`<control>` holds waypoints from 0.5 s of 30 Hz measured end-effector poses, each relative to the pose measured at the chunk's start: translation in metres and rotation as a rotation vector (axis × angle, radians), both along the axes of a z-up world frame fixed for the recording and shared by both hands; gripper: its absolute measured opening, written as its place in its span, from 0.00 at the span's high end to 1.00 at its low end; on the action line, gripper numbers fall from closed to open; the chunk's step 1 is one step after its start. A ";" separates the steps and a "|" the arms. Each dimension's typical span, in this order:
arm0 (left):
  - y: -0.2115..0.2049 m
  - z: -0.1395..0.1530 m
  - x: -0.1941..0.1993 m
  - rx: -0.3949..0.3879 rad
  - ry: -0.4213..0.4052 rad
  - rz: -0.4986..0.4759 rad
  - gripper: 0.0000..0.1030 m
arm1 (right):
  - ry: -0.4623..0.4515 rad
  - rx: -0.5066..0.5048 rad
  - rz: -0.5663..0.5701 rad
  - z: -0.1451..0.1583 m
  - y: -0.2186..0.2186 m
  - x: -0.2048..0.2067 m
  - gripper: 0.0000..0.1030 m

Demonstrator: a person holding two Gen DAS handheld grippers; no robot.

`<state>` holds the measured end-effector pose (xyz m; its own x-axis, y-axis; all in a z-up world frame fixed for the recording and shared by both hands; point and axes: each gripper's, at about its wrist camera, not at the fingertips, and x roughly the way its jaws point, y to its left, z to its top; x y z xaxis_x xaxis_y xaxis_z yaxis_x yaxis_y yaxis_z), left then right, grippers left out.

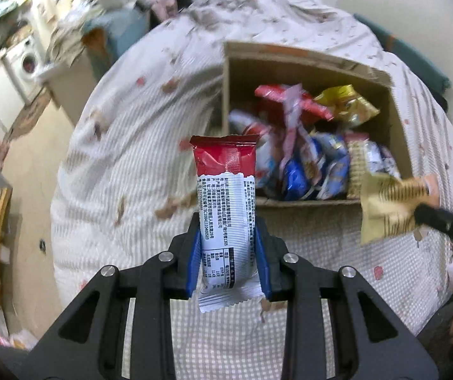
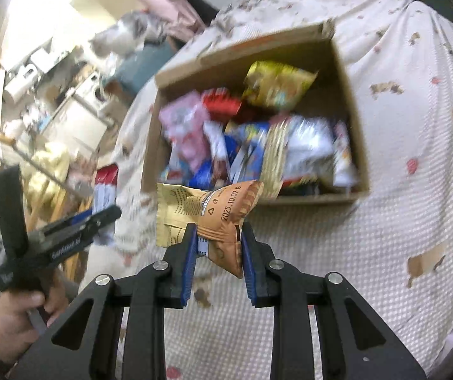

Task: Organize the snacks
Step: 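Carry the red-white bar and tan bag over the box with both tools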

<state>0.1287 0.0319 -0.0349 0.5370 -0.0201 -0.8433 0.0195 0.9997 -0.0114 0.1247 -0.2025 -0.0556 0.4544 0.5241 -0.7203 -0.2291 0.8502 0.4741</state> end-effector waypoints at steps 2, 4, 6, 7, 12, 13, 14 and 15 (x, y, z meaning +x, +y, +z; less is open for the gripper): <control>-0.010 0.007 0.007 0.006 -0.014 -0.041 0.75 | -0.015 -0.009 -0.028 0.006 -0.007 0.009 0.73; -0.018 0.010 0.018 0.004 -0.018 -0.074 0.75 | -0.033 -0.029 -0.049 0.013 -0.016 0.022 0.73; -0.027 0.012 0.032 -0.004 -0.016 -0.095 0.75 | -0.041 -0.042 -0.064 0.018 -0.024 0.030 0.73; -0.034 0.011 0.042 -0.016 -0.009 -0.113 0.75 | -0.039 -0.046 -0.070 0.016 -0.026 0.038 0.73; -0.059 -0.005 0.077 0.018 0.013 -0.165 0.75 | -0.016 -0.071 -0.085 0.009 -0.035 0.068 0.73; -0.059 -0.010 0.086 0.019 0.024 -0.153 0.75 | -0.010 -0.071 -0.085 0.007 -0.036 0.072 0.73; -0.058 -0.014 0.094 0.007 0.038 -0.140 0.75 | -0.005 -0.073 -0.084 0.003 -0.035 0.078 0.73; -0.055 -0.021 0.105 -0.013 0.065 -0.119 0.75 | -0.001 -0.080 -0.085 -0.001 -0.034 0.082 0.73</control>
<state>0.2333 -0.0228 -0.0564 0.4744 -0.0917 -0.8755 0.1369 0.9901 -0.0295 0.2069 -0.2367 -0.0563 0.4959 0.4244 -0.7576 -0.1551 0.9017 0.4036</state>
